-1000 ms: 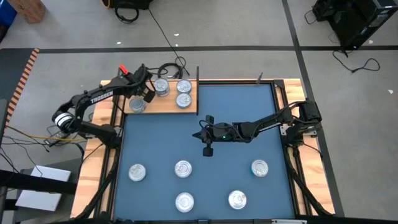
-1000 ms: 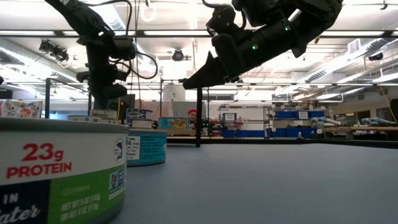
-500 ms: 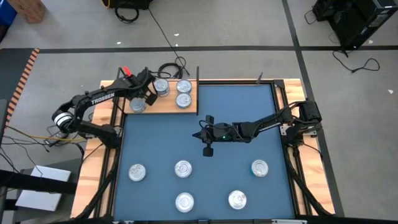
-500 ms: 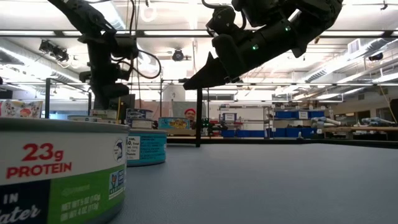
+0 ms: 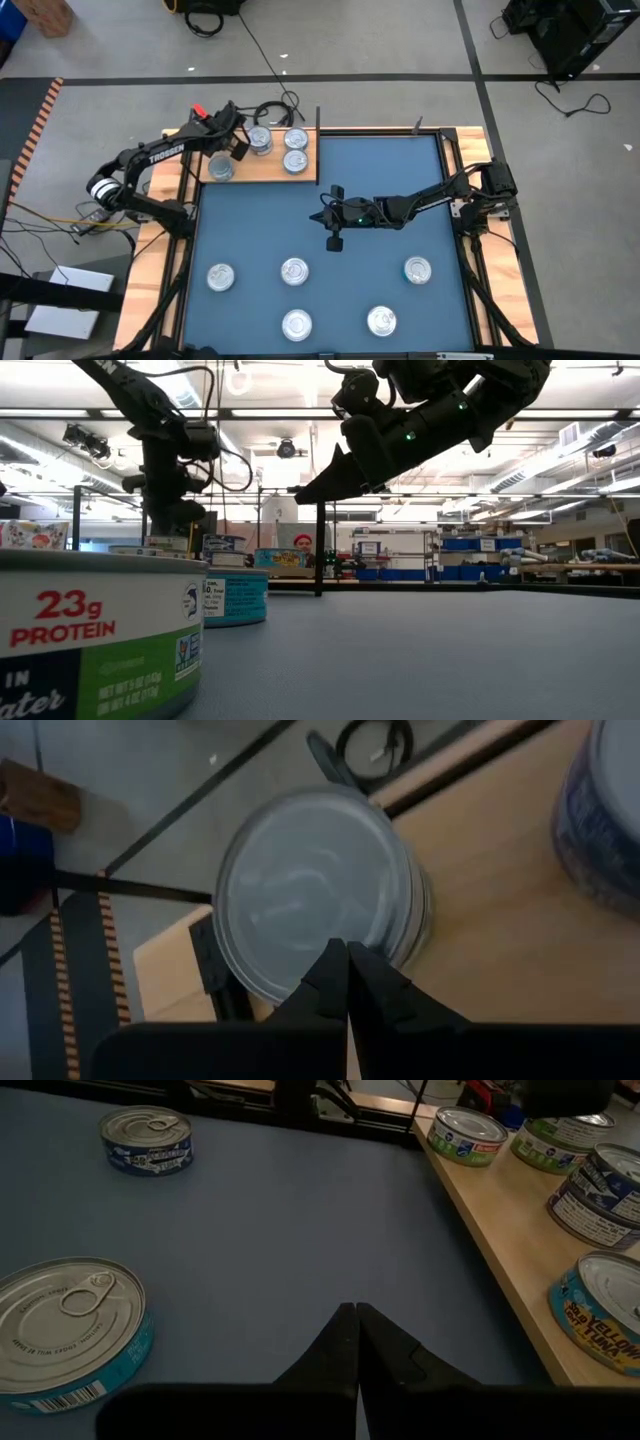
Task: Stack canned seafood by type on shelf
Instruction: Put the green tuna can on the shelf aligned with the other green tuna can
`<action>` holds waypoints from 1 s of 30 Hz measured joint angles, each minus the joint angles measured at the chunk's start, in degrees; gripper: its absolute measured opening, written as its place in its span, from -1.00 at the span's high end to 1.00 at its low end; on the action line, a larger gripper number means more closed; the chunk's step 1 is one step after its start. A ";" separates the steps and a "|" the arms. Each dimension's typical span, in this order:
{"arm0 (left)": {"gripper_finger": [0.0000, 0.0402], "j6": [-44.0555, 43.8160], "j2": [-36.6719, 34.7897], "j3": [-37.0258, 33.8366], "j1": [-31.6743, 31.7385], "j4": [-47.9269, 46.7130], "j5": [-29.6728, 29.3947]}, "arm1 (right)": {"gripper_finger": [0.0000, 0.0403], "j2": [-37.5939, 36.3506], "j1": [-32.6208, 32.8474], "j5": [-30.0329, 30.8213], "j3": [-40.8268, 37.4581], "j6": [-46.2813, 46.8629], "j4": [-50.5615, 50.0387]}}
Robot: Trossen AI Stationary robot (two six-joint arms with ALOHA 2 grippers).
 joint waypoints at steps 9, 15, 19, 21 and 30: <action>0.98 0.06 0.39 0.08 -1.74 -0.64 0.56 | 0.96 0.00 0.00 0.02 0.00 0.00 0.02; 0.98 -0.28 0.14 0.11 -2.73 -1.64 0.61 | 0.96 0.00 0.00 0.02 0.00 0.00 0.00; 0.98 -0.31 -0.83 0.45 -3.14 -2.85 1.31 | 0.96 0.00 0.00 0.02 0.00 0.00 -0.05; 0.98 -0.33 -2.23 0.78 -3.67 -3.84 1.34 | 0.96 0.00 0.00 0.02 0.00 0.00 -0.12; 0.98 -1.77 -11.80 -0.24 -14.30 -12.12 5.90 | 0.96 0.00 0.00 0.02 0.00 -0.01 -1.15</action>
